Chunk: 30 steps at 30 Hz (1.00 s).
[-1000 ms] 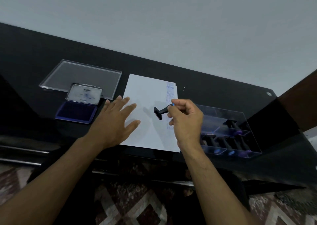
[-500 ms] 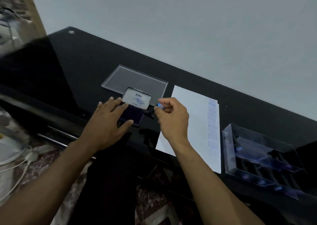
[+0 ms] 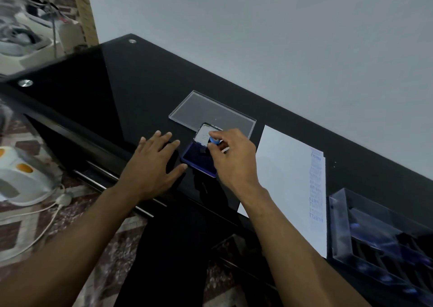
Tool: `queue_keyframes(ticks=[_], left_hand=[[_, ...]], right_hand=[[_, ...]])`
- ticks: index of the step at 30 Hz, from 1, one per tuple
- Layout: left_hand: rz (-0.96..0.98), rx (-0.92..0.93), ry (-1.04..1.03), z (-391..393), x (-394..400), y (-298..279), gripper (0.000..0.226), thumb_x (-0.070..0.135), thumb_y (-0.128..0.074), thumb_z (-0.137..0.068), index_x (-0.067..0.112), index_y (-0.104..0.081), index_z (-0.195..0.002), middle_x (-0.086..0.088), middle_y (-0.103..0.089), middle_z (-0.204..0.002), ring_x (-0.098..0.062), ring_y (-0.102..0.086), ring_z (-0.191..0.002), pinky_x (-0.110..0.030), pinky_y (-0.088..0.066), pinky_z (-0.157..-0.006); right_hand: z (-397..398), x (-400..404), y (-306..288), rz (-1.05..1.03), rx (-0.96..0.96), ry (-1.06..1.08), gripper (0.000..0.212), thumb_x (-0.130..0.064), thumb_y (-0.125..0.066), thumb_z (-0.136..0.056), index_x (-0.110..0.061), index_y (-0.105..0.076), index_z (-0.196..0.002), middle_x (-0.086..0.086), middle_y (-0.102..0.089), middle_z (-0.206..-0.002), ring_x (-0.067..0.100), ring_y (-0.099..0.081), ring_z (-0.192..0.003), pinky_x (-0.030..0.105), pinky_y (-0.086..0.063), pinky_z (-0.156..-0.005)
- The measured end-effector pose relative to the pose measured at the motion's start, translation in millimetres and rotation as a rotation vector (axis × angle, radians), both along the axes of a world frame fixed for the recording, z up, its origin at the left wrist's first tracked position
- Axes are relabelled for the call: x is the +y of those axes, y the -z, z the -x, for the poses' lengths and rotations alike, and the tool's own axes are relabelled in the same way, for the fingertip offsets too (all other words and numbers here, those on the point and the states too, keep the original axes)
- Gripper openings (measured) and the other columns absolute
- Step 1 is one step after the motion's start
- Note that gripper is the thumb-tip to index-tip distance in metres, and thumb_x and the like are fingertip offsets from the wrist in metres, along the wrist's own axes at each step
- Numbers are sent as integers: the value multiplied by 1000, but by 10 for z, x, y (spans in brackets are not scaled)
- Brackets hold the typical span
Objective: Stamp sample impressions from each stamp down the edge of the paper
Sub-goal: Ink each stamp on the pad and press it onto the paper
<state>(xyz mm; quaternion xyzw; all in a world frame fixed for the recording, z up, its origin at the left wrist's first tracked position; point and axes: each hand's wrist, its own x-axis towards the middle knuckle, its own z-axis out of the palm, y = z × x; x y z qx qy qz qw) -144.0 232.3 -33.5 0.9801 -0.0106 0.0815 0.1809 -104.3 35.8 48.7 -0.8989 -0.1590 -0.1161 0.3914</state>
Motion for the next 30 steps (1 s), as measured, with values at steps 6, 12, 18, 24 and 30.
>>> queue_keyframes(ticks=[6, 12, 18, 24, 30], left_hand=[[-50, 1, -16, -36, -5, 92, 82, 76, -20, -89, 28, -37, -153, 0, -24, -166, -22, -8, -155, -54, -3, -125], [-82, -34, -35, -24, -33, 135, 79, 72, -21, -91, 26, -44, -150, -2, -30, -163, -23, -14, -155, -54, -7, -124], [-101, -38, -46, -34, -45, 153, 78, 72, -21, -91, 27, -43, -150, -2, -30, -164, -23, -13, -155, -54, -7, -124], [-118, -48, -55, -36, -42, 179, 76, 72, -23, -92, 27, -44, -150, -2, -30, -163, -22, -14, -154, -54, -8, -125], [-122, -61, -55, -44, -45, 195, 76, 72, -24, -93, 26, -45, -149, -4, -32, -162, -24, -16, -154, -54, -8, -124]], right_hand=[[-18, 59, 7, 25, 7, 8, 24, -16, -71, -89, -16, -73, -113, 0, -67, -113, 12, -66, -96, 35, -58, -88], [-43, 56, 106, 162, 82, -21, 28, -18, -69, -91, -15, -70, -119, 2, -66, -121, 14, -64, -104, 35, -54, -96], [-66, 59, 90, 200, 95, -19, 29, -19, -69, -91, -16, -70, -120, 3, -67, -122, 16, -64, -106, 37, -53, -98], [-67, 49, 54, 203, 119, -16, 29, -20, -71, -89, -17, -71, -118, 1, -67, -122, 15, -65, -105, 32, -54, -97], [-51, 65, 75, 193, 146, 0, 31, -20, -69, -91, -18, -69, -122, 2, -64, -127, 16, -65, -108, 34, -52, -100]])
